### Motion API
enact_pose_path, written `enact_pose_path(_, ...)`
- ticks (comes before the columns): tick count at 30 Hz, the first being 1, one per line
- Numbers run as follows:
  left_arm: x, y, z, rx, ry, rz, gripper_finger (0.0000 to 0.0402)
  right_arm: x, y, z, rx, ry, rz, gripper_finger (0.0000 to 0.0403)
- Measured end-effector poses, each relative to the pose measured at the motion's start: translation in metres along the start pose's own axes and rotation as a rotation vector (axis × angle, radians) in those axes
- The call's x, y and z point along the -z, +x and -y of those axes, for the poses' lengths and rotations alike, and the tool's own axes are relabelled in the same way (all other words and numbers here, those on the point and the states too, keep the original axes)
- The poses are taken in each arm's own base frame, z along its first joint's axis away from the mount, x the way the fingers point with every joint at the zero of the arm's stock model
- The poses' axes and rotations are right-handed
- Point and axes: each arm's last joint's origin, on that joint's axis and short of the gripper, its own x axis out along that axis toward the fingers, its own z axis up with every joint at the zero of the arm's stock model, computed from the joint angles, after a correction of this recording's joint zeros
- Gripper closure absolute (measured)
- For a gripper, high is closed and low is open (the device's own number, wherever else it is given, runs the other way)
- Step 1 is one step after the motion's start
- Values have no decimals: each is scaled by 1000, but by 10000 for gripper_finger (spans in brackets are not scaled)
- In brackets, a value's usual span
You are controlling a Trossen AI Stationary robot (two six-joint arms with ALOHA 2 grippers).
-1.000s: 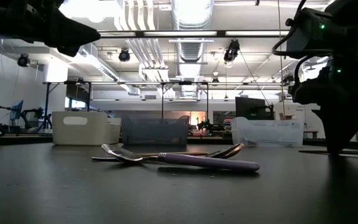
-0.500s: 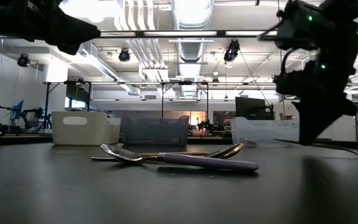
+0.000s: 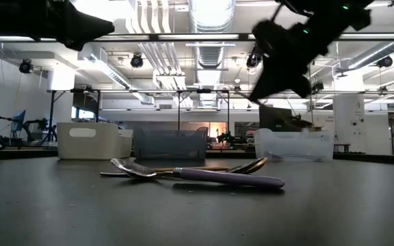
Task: Sort silverware by color (type)
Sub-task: Put the gold spoon into the black bin
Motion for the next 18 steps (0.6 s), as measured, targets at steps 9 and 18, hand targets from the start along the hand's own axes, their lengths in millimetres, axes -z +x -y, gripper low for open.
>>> enact_pose_path(9,-7,1,-9,-82,153,70,326,-77,-8,6,-115,-154,279,390)
enact_pose_path(18,-12,6,-25,-215,263,121,326,-151,-9,17,-164,-365,427,390)
